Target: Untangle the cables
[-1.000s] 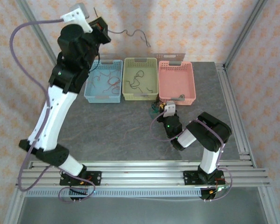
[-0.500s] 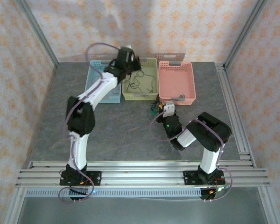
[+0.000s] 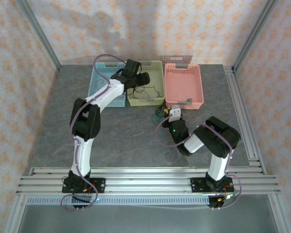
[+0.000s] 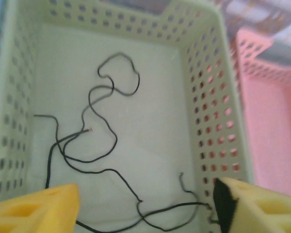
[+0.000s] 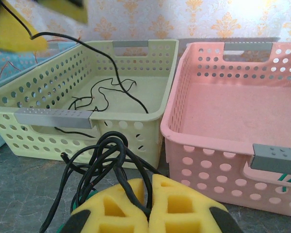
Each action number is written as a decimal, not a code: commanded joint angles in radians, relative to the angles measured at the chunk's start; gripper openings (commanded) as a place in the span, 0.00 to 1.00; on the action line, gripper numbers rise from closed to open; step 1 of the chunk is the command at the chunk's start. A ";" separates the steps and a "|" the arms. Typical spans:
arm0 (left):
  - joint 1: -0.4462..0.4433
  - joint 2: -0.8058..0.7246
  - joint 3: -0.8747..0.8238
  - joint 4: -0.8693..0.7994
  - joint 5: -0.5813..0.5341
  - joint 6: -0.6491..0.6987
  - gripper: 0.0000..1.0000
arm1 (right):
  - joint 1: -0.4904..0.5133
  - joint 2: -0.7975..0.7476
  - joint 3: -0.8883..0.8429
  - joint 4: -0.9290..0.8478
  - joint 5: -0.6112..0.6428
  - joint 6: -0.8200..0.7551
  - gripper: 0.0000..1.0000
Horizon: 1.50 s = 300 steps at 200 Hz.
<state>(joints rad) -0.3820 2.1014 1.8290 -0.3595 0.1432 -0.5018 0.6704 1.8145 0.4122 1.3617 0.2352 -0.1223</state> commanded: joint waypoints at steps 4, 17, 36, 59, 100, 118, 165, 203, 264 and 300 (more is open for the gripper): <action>-0.016 -0.164 -0.070 -0.017 -0.085 0.056 0.81 | -0.002 -0.011 0.018 0.006 -0.017 0.023 0.00; -0.017 -0.252 -0.129 0.006 -0.101 0.061 0.87 | -0.002 -0.010 0.019 0.007 -0.025 0.024 0.00; -0.016 -0.335 -0.200 0.022 -0.103 0.077 0.91 | -0.002 -0.007 0.020 0.010 -0.039 0.025 0.00; -0.017 -0.390 -0.236 -0.008 -0.126 0.111 0.91 | -0.002 -0.004 0.022 0.014 -0.048 0.029 0.00; -0.015 -0.417 -0.284 -0.006 -0.065 0.122 0.84 | -0.001 0.000 0.020 0.022 -0.056 0.031 0.00; -0.030 -0.412 -0.299 -0.033 -0.035 0.120 0.82 | -0.002 0.001 0.020 0.022 -0.057 0.032 0.00; -0.199 -0.324 -0.259 -0.220 -0.149 0.241 0.75 | -0.003 -0.019 -0.005 0.044 0.056 0.027 0.00; -0.218 -0.249 -0.248 -0.238 -0.092 0.196 0.64 | -0.006 -0.066 -0.034 0.044 0.270 0.009 0.00; -0.254 0.008 -0.078 -0.348 -0.137 0.131 0.59 | -0.008 -0.069 -0.033 0.043 0.371 0.036 0.00; -0.279 0.093 -0.007 -0.373 -0.211 0.135 0.55 | -0.007 -0.055 -0.021 0.043 0.337 0.040 0.00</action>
<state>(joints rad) -0.6426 2.1826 1.7580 -0.6762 0.0132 -0.3504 0.6704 1.7565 0.3851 1.3777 0.5694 -0.1040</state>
